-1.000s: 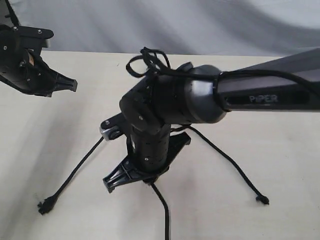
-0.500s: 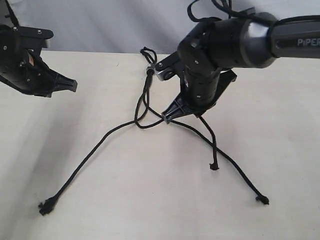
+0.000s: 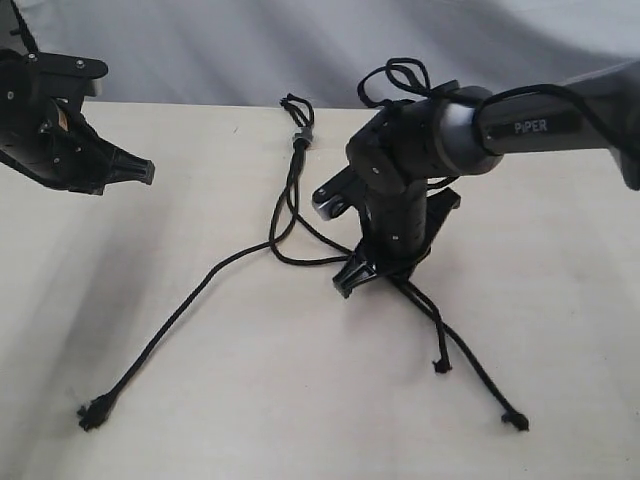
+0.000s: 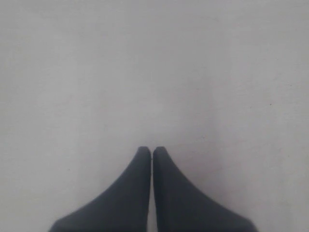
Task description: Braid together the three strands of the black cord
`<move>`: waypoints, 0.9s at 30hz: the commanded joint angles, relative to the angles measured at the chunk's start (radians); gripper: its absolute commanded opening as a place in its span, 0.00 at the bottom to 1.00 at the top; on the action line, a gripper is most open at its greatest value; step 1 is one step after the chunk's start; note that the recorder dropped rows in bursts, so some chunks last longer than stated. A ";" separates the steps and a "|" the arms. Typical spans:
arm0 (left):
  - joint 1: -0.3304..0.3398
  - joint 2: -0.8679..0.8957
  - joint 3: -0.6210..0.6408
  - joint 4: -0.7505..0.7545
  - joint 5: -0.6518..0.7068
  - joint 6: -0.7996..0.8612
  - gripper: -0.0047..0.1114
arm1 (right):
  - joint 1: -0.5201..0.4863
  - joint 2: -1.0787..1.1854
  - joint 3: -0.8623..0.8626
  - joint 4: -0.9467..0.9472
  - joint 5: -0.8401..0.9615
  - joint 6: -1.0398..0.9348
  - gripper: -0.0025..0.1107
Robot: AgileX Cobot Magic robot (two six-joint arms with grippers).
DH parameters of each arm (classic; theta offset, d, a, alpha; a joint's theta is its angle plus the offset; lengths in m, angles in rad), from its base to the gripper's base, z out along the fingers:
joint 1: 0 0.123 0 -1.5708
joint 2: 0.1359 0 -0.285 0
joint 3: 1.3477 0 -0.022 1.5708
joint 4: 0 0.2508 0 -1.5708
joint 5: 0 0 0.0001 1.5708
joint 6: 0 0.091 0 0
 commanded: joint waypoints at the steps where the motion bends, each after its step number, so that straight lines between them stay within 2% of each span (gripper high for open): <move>1: -0.003 -0.008 0.006 -0.007 -0.003 0.002 0.06 | 0.078 -0.004 0.006 0.239 0.083 -0.173 0.02; 7: -0.003 -0.008 0.006 -0.007 -0.005 0.004 0.06 | 0.168 -0.069 -0.035 0.458 0.098 -0.343 0.02; 10: -0.003 -0.008 0.006 -0.007 -0.007 0.004 0.06 | 0.174 -0.124 -0.068 0.446 0.093 -0.379 0.02; 14: -0.003 -0.008 0.006 -0.007 -0.006 0.006 0.06 | 0.120 -0.173 -0.071 0.393 0.039 -0.360 0.02; 27: -0.003 -0.008 0.006 -0.007 -0.020 0.005 0.06 | -0.133 -0.110 -0.070 0.351 0.055 -0.360 0.02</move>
